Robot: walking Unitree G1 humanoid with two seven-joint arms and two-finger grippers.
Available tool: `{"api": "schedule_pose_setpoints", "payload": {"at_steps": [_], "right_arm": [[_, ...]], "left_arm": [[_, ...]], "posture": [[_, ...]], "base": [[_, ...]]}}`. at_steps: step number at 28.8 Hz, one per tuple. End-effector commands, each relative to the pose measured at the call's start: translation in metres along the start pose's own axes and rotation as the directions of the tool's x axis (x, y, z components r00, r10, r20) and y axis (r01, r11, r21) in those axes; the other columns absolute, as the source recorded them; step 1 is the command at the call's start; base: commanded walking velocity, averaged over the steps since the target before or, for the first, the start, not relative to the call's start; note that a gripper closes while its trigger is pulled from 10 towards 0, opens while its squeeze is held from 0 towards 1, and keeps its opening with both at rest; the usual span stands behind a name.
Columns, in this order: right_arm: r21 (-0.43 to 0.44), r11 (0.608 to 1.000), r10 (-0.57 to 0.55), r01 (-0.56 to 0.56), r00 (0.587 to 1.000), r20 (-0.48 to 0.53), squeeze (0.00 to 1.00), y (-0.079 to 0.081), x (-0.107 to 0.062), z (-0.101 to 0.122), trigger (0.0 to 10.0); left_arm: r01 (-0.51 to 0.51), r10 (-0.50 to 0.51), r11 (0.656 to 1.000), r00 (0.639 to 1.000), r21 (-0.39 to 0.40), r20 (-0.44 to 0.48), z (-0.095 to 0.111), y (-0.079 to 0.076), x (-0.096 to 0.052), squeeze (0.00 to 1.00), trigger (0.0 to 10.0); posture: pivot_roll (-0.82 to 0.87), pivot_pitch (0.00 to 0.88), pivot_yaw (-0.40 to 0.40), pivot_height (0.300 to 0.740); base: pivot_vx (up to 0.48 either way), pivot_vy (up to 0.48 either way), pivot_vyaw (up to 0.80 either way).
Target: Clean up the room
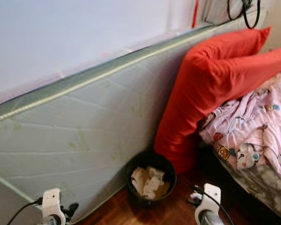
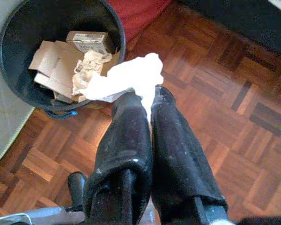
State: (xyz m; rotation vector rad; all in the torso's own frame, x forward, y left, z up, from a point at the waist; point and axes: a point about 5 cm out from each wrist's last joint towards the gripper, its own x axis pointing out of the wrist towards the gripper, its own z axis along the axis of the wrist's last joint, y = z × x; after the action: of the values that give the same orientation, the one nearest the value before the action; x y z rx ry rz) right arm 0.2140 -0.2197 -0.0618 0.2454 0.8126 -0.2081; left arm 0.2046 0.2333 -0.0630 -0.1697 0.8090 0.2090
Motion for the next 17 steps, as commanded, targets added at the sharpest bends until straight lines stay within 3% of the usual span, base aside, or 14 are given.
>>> {"api": "schedule_pose_setpoints", "payload": {"at_steps": [1, 3, 6, 11, 15, 17], "right_arm": [[-0.016, 1.0, -0.003, 0.003, 1.0, -0.01, 0.0, -0.0041, -0.001, -0.0021, 10.0], [-0.016, 1.0, -0.001, 0.001, 1.0, -0.009, 0.0, -0.004, -0.001, -0.002, 10.0], [-0.025, 1.0, -0.001, 0.001, 1.0, -0.007, 0.0, -0.0039, -0.001, -0.0014, 10.0], [0.006, 1.0, -0.01, 0.01, 1.0, -0.005, 0.0, -0.0042, -0.0011, -0.0022, 10.0], [-0.028, 1.0, 0.002, -0.002, 1.0, -0.006, 0.0, -0.0037, -0.0008, -0.0006, 10.0], [-0.025, 1.0, 0.002, -0.002, 1.0, -0.005, 0.0, -0.0034, -0.0007, -0.0004, 10.0]], "left_arm": [[0.011, -0.011, 1.0, 1.0, 0.011, -0.011, -0.0036, -0.002, -0.0004, 0.0, 10.0], [0.012, -0.012, 1.0, 1.0, 0.012, -0.012, -0.0036, -0.0021, -0.0004, 0.0, 10.0], [0.015, -0.014, 1.0, 1.0, 0.01, -0.012, -0.0034, -0.0022, -0.0003, 0.0, 10.0], [0.015, -0.015, 1.0, 1.0, 0.005, -0.012, -0.0035, -0.0025, -0.0003, 0.0, 10.0], [0.014, -0.014, 1.0, 1.0, 0.002, -0.01, -0.003, -0.0025, -0.0002, 0.0, 10.0], [0.012, -0.011, 1.0, 1.0, 0.005, -0.012, -0.0028, -0.0023, -0.0001, 0.0, 10.0]], "posture": [[0.1, 0.0, -0.003, 0.74], [0.1, 0.0, -0.003, 0.74], [0.1, 0.0, -0.002, 0.74], [0.1, 0.0, -0.004, 0.74], [0.1, 0.0, -0.003, 0.74], [0.1, 0.0, -0.003, 0.74]], "base": [[0.364, 0.0, 0.0], [0.364, 0.0, 0.0], [0.285, 0.0, 0.8], [0.289, 0.0, 0.0], [0.289, 0.0, 0.0], [0.0, 0.0, 0.8]]}}
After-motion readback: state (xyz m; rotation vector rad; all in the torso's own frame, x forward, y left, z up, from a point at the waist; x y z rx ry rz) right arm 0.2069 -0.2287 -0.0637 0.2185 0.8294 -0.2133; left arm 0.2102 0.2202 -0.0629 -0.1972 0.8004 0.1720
